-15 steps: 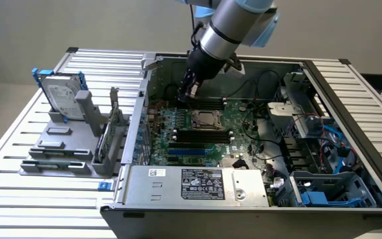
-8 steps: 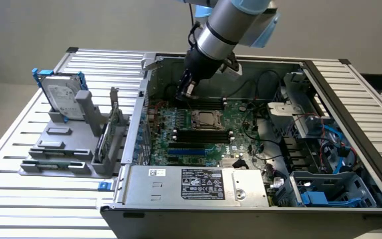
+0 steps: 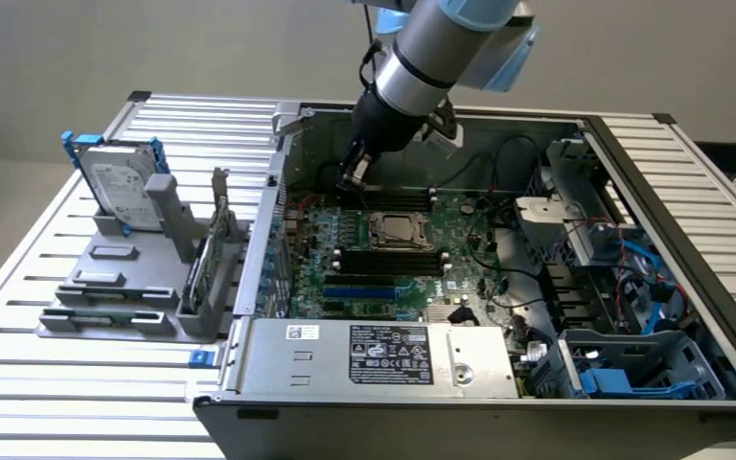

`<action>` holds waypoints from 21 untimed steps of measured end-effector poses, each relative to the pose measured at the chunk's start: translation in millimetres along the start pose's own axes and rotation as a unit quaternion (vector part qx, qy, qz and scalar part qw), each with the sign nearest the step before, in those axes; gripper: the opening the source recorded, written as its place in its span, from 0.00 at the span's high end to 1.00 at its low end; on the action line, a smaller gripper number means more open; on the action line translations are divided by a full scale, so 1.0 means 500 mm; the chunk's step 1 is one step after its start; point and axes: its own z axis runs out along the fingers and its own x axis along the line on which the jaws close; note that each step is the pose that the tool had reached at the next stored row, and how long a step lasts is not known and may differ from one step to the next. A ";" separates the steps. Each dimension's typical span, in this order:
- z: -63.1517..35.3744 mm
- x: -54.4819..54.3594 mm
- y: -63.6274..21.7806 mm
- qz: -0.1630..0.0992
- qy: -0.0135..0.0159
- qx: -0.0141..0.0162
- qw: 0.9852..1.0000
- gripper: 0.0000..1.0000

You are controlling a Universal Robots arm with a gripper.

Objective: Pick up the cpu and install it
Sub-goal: 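Install the first cpu locking lever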

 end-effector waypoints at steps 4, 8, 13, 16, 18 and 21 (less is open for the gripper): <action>0.001 0.000 -0.001 0.017 0.009 -0.002 1.000 0.89; 0.002 -0.001 -0.003 0.030 0.017 -0.005 0.999 0.89; 0.002 0.000 -0.005 0.046 0.025 -0.011 0.999 0.89; 0.003 0.000 -0.007 0.055 0.030 -0.015 0.998 0.89; 0.004 0.000 -0.008 0.059 0.033 -0.018 0.998 0.89; 0.006 -0.001 -0.013 0.064 0.036 -0.021 0.997 0.89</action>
